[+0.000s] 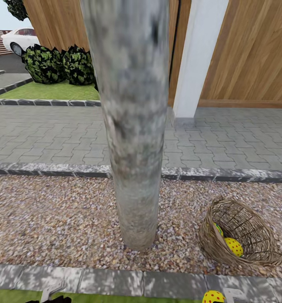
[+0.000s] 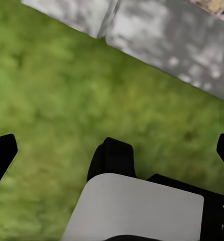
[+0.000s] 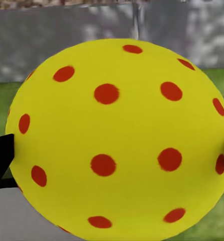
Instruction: Take the three Easter eggs out of the wicker basket on the lawn in the garden, then place them on the lawn next to a single tree (choose any tree) so that all three eggs are next to the same tree and none are left in the basket.
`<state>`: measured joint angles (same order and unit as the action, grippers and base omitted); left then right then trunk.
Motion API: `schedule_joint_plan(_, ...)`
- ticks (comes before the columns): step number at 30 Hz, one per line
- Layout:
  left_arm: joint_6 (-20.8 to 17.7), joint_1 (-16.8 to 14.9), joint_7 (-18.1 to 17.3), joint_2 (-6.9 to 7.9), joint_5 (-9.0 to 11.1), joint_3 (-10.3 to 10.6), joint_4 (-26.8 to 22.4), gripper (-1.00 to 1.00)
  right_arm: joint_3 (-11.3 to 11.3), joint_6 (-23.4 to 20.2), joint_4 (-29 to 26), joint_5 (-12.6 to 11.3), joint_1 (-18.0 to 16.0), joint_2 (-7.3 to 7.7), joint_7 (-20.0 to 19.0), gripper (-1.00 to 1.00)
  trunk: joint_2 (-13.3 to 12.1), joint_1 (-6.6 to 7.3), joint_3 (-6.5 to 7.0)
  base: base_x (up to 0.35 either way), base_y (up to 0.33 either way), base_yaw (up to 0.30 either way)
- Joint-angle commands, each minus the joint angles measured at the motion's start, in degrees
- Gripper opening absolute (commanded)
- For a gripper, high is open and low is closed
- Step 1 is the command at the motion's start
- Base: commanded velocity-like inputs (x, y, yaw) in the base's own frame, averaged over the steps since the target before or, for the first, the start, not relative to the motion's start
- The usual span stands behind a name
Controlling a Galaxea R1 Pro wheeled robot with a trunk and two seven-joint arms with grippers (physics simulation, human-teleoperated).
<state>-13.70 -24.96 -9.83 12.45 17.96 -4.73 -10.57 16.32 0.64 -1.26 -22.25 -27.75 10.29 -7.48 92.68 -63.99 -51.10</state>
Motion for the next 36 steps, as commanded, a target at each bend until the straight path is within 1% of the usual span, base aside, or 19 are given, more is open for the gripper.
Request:
schedule_joint_plan(1,-0.4,0.0,-0.2,0.25,0.1,-0.5,0.1,1.00,0.5,0.1,0.0,-0.6,0.0,0.06,-0.2,-1.00,0.0,-0.01,-0.04,0.230,0.065,0.000)
schedule_joint_plan(5,-0.4,0.0,-0.2,0.38,0.1,-0.5,1.1,1.00,0.5,0.1,0.0,-0.6,0.0,0.05,-0.2,-1.00,0.0,-0.01,-0.02,0.293,0.126,-0.002)
schedule_joint_plan(10,-0.4,0.0,-0.4,0.23,0.2,-0.5,1.3,1.00,0.5,0.1,0.1,-0.6,0.4,0.00,-0.2,-1.00,0.0,-0.01,0.34,0.247,0.168,-0.082)
schedule_joint_plan(12,-0.4,0.0,-0.4,0.14,0.1,-0.5,1.3,1.00,0.5,1.3,0.1,-0.6,0.7,0.00,-0.2,-1.00,0.0,-0.01,0.52,0.032,0.021,-0.077)
schedule_joint_plan(14,-0.4,0.0,-0.3,-0.05,0.1,-0.5,1.3,1.00,0.5,4.1,0.1,-0.7,1.3,0.00,-0.2,-1.00,0.0,-0.01,0.70,-0.032,0.067,-0.071)
schedule_joint_plan(16,-0.4,0.0,-0.1,-0.19,0.1,-0.5,1.3,1.00,0.5,4.7,0.1,-0.7,1.6,-0.42,-0.2,-1.00,0.0,-0.01,0.88,-0.098,0.131,-0.070)
schedule_joint_plan(18,-0.4,0.0,-0.1,-0.22,0.1,-0.5,1.3,1.00,0.5,4.8,0.1,-0.6,1.6,-0.72,-0.2,-1.00,0.0,-0.01,1.06,-0.026,0.032,-0.042)
schedule_joint_plan(22,0.1,0.0,-0.1,-0.11,0.1,-0.5,1.3,1.00,0.5,4.7,0.1,-0.6,1.6,-0.85,-0.1,-1.00,0.0,-0.01,1.43,-0.003,0.004,-0.005)
schedule_joint_plan(25,1.0,0.0,-0.1,-0.13,0.1,-0.5,1.6,1.00,0.5,4.7,0.0,-0.6,1.6,-0.84,-0.1,-1.00,0.0,-0.01,1.70,0.000,0.005,0.000)
schedule_joint_plan(29,1.1,0.0,-0.1,-0.21,0.1,-0.5,1.7,1.00,0.5,4.7,0.1,-0.7,1.6,-0.88,-0.1,-1.00,0.0,-0.01,2.06,0.000,0.109,0.000)
schedule_joint_plan(36,1.4,0.0,-0.1,-0.32,0.1,-0.5,2.3,1.00,0.5,4.7,0.1,-0.7,1.6,-0.88,-0.1,-1.00,0.0,-0.01,2.70,0.000,0.009,0.000)
